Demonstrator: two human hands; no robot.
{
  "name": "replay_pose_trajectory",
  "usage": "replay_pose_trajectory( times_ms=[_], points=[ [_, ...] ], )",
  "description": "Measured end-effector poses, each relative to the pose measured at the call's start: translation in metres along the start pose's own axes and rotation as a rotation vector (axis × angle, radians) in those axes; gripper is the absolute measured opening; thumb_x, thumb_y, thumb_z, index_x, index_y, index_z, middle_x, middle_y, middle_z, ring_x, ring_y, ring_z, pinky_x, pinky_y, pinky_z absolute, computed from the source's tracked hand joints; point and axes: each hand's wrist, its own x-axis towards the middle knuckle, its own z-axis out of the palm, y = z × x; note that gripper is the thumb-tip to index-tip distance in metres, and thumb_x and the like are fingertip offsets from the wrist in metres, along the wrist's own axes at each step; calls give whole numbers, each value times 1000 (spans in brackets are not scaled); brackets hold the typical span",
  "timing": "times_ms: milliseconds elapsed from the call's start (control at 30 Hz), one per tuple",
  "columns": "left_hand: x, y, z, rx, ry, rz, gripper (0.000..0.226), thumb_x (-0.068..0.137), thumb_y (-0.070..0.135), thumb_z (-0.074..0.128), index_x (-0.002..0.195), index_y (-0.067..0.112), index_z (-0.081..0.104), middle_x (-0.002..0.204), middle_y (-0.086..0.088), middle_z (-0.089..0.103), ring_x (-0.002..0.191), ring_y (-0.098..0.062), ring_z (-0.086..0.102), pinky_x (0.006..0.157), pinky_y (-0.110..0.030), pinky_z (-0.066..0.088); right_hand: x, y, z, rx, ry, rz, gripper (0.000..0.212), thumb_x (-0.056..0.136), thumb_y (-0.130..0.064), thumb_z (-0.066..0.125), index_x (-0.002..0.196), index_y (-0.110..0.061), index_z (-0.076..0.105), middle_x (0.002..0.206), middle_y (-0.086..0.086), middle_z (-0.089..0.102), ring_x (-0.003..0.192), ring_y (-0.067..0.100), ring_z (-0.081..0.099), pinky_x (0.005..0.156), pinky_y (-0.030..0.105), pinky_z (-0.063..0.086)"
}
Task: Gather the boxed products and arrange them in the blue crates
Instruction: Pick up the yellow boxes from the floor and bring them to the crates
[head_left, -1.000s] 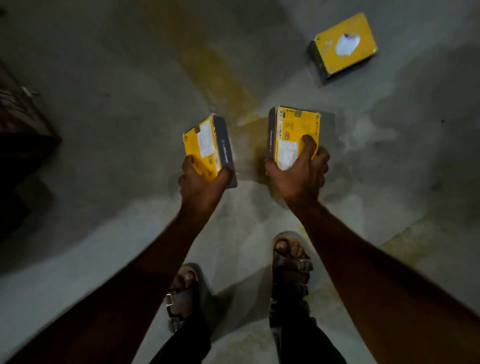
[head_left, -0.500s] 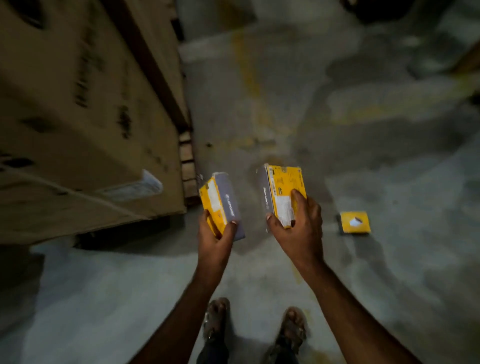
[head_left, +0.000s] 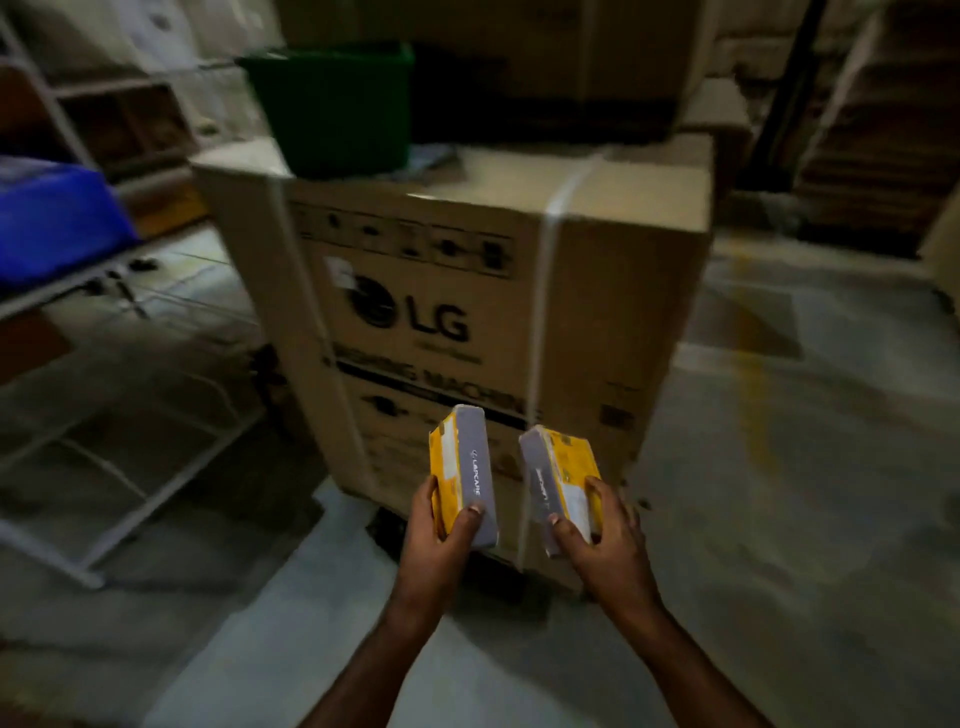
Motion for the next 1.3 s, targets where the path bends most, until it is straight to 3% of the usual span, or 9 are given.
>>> replay_pose_trajectory(
  times_ms=[133,233,367,500,667,800,967,1167,1300],
  points=[
    [20,24,-109,-20,127,19,78,74,53,72,138,27,37,128,-2,56,111,-12,61,75,-16,53,21,-81,85,57,-144,-80,89,69,-72,51,145,-29,35,142,3,40,124,22,45,98,44,48],
    [29,42,-184,-21,209,18,77,76,57,69,139,24,40,129,-6,58,111,-18,63,83,-28,56,30,-144,141,97,-245,-145,87,68,-72,52,143,-31,36,135,1,42,118,20,49,93,42,49],
    [46,65,-259,-78,332,-3,46,92,40,59,132,22,44,117,-7,61,87,-6,69,67,-21,55,49,-214,206,222,-355,-181,88,62,-72,56,139,-32,40,128,-2,41,113,18,50,92,42,49],
    [73,68,-325,-87,441,-21,81,70,63,64,136,20,46,119,-10,61,95,-16,65,70,-27,53,70,-263,270,249,-440,-253,84,65,-70,59,139,-35,39,126,-3,40,110,17,51,87,45,53],
    [133,66,-390,-82,556,-26,66,80,54,67,133,17,49,109,-4,64,89,-15,65,66,-26,52,109,-306,350,227,-496,-317,83,67,-69,57,139,-32,39,129,-3,43,111,15,49,85,36,50],
    [200,71,-436,-37,579,-32,79,73,64,65,137,23,43,118,-4,61,99,-19,65,68,-26,53,164,-344,420,281,-563,-338,89,62,-75,54,138,-30,43,129,1,45,104,13,51,66,14,43],
    [282,108,-511,24,597,-37,78,81,59,62,145,23,34,123,-2,56,106,-19,63,74,-27,55,234,-412,514,337,-640,-337,86,61,-79,54,135,-37,43,133,1,47,113,18,52,89,41,51],
    [335,146,-593,22,728,-5,42,95,38,51,133,31,33,106,11,55,91,-9,62,52,-8,48,274,-498,607,353,-669,-429,89,62,-77,52,134,-26,48,134,5,51,116,17,51,91,32,42],
    [368,153,-669,-2,789,48,59,87,54,57,136,27,39,117,1,60,96,-15,66,66,-21,56,293,-553,671,348,-702,-526,89,62,-74,51,136,-24,48,135,4,50,117,16,51,90,30,42]
  ],
)
